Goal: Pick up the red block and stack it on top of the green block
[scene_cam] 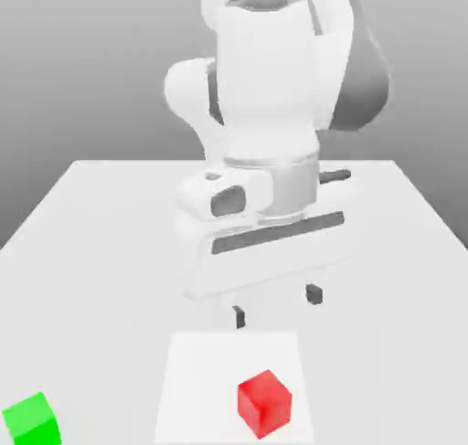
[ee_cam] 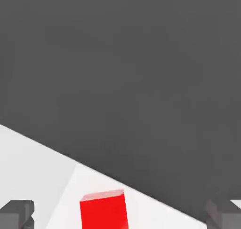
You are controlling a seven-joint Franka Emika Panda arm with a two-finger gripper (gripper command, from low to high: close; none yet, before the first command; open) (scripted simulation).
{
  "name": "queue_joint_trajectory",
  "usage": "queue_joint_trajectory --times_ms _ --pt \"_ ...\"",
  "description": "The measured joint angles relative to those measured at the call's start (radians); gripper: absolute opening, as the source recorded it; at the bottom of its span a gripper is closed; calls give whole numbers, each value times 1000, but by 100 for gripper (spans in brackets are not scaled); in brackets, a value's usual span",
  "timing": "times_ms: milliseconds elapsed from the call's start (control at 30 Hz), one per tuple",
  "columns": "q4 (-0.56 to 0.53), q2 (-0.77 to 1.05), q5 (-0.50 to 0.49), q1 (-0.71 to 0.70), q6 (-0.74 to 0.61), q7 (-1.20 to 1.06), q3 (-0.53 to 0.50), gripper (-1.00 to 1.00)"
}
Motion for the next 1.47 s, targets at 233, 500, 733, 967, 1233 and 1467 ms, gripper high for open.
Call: queue_joint_trajectory --times_ms 233,500,733,967,1233,1467 --pt "-9 249 -11 -11 161 -57 18 0" --pt "1 315 0 -24 214 -66 33 -100" --pt "-3 143 -29 -34 44 -32 -13 -100" --pt "156 192 46 -215 -80 -11 -172 -100" --pt "268 367 159 -350 -27 -45 -191 100" --pt "269 283 108 -335 -107 -6 -226 100"
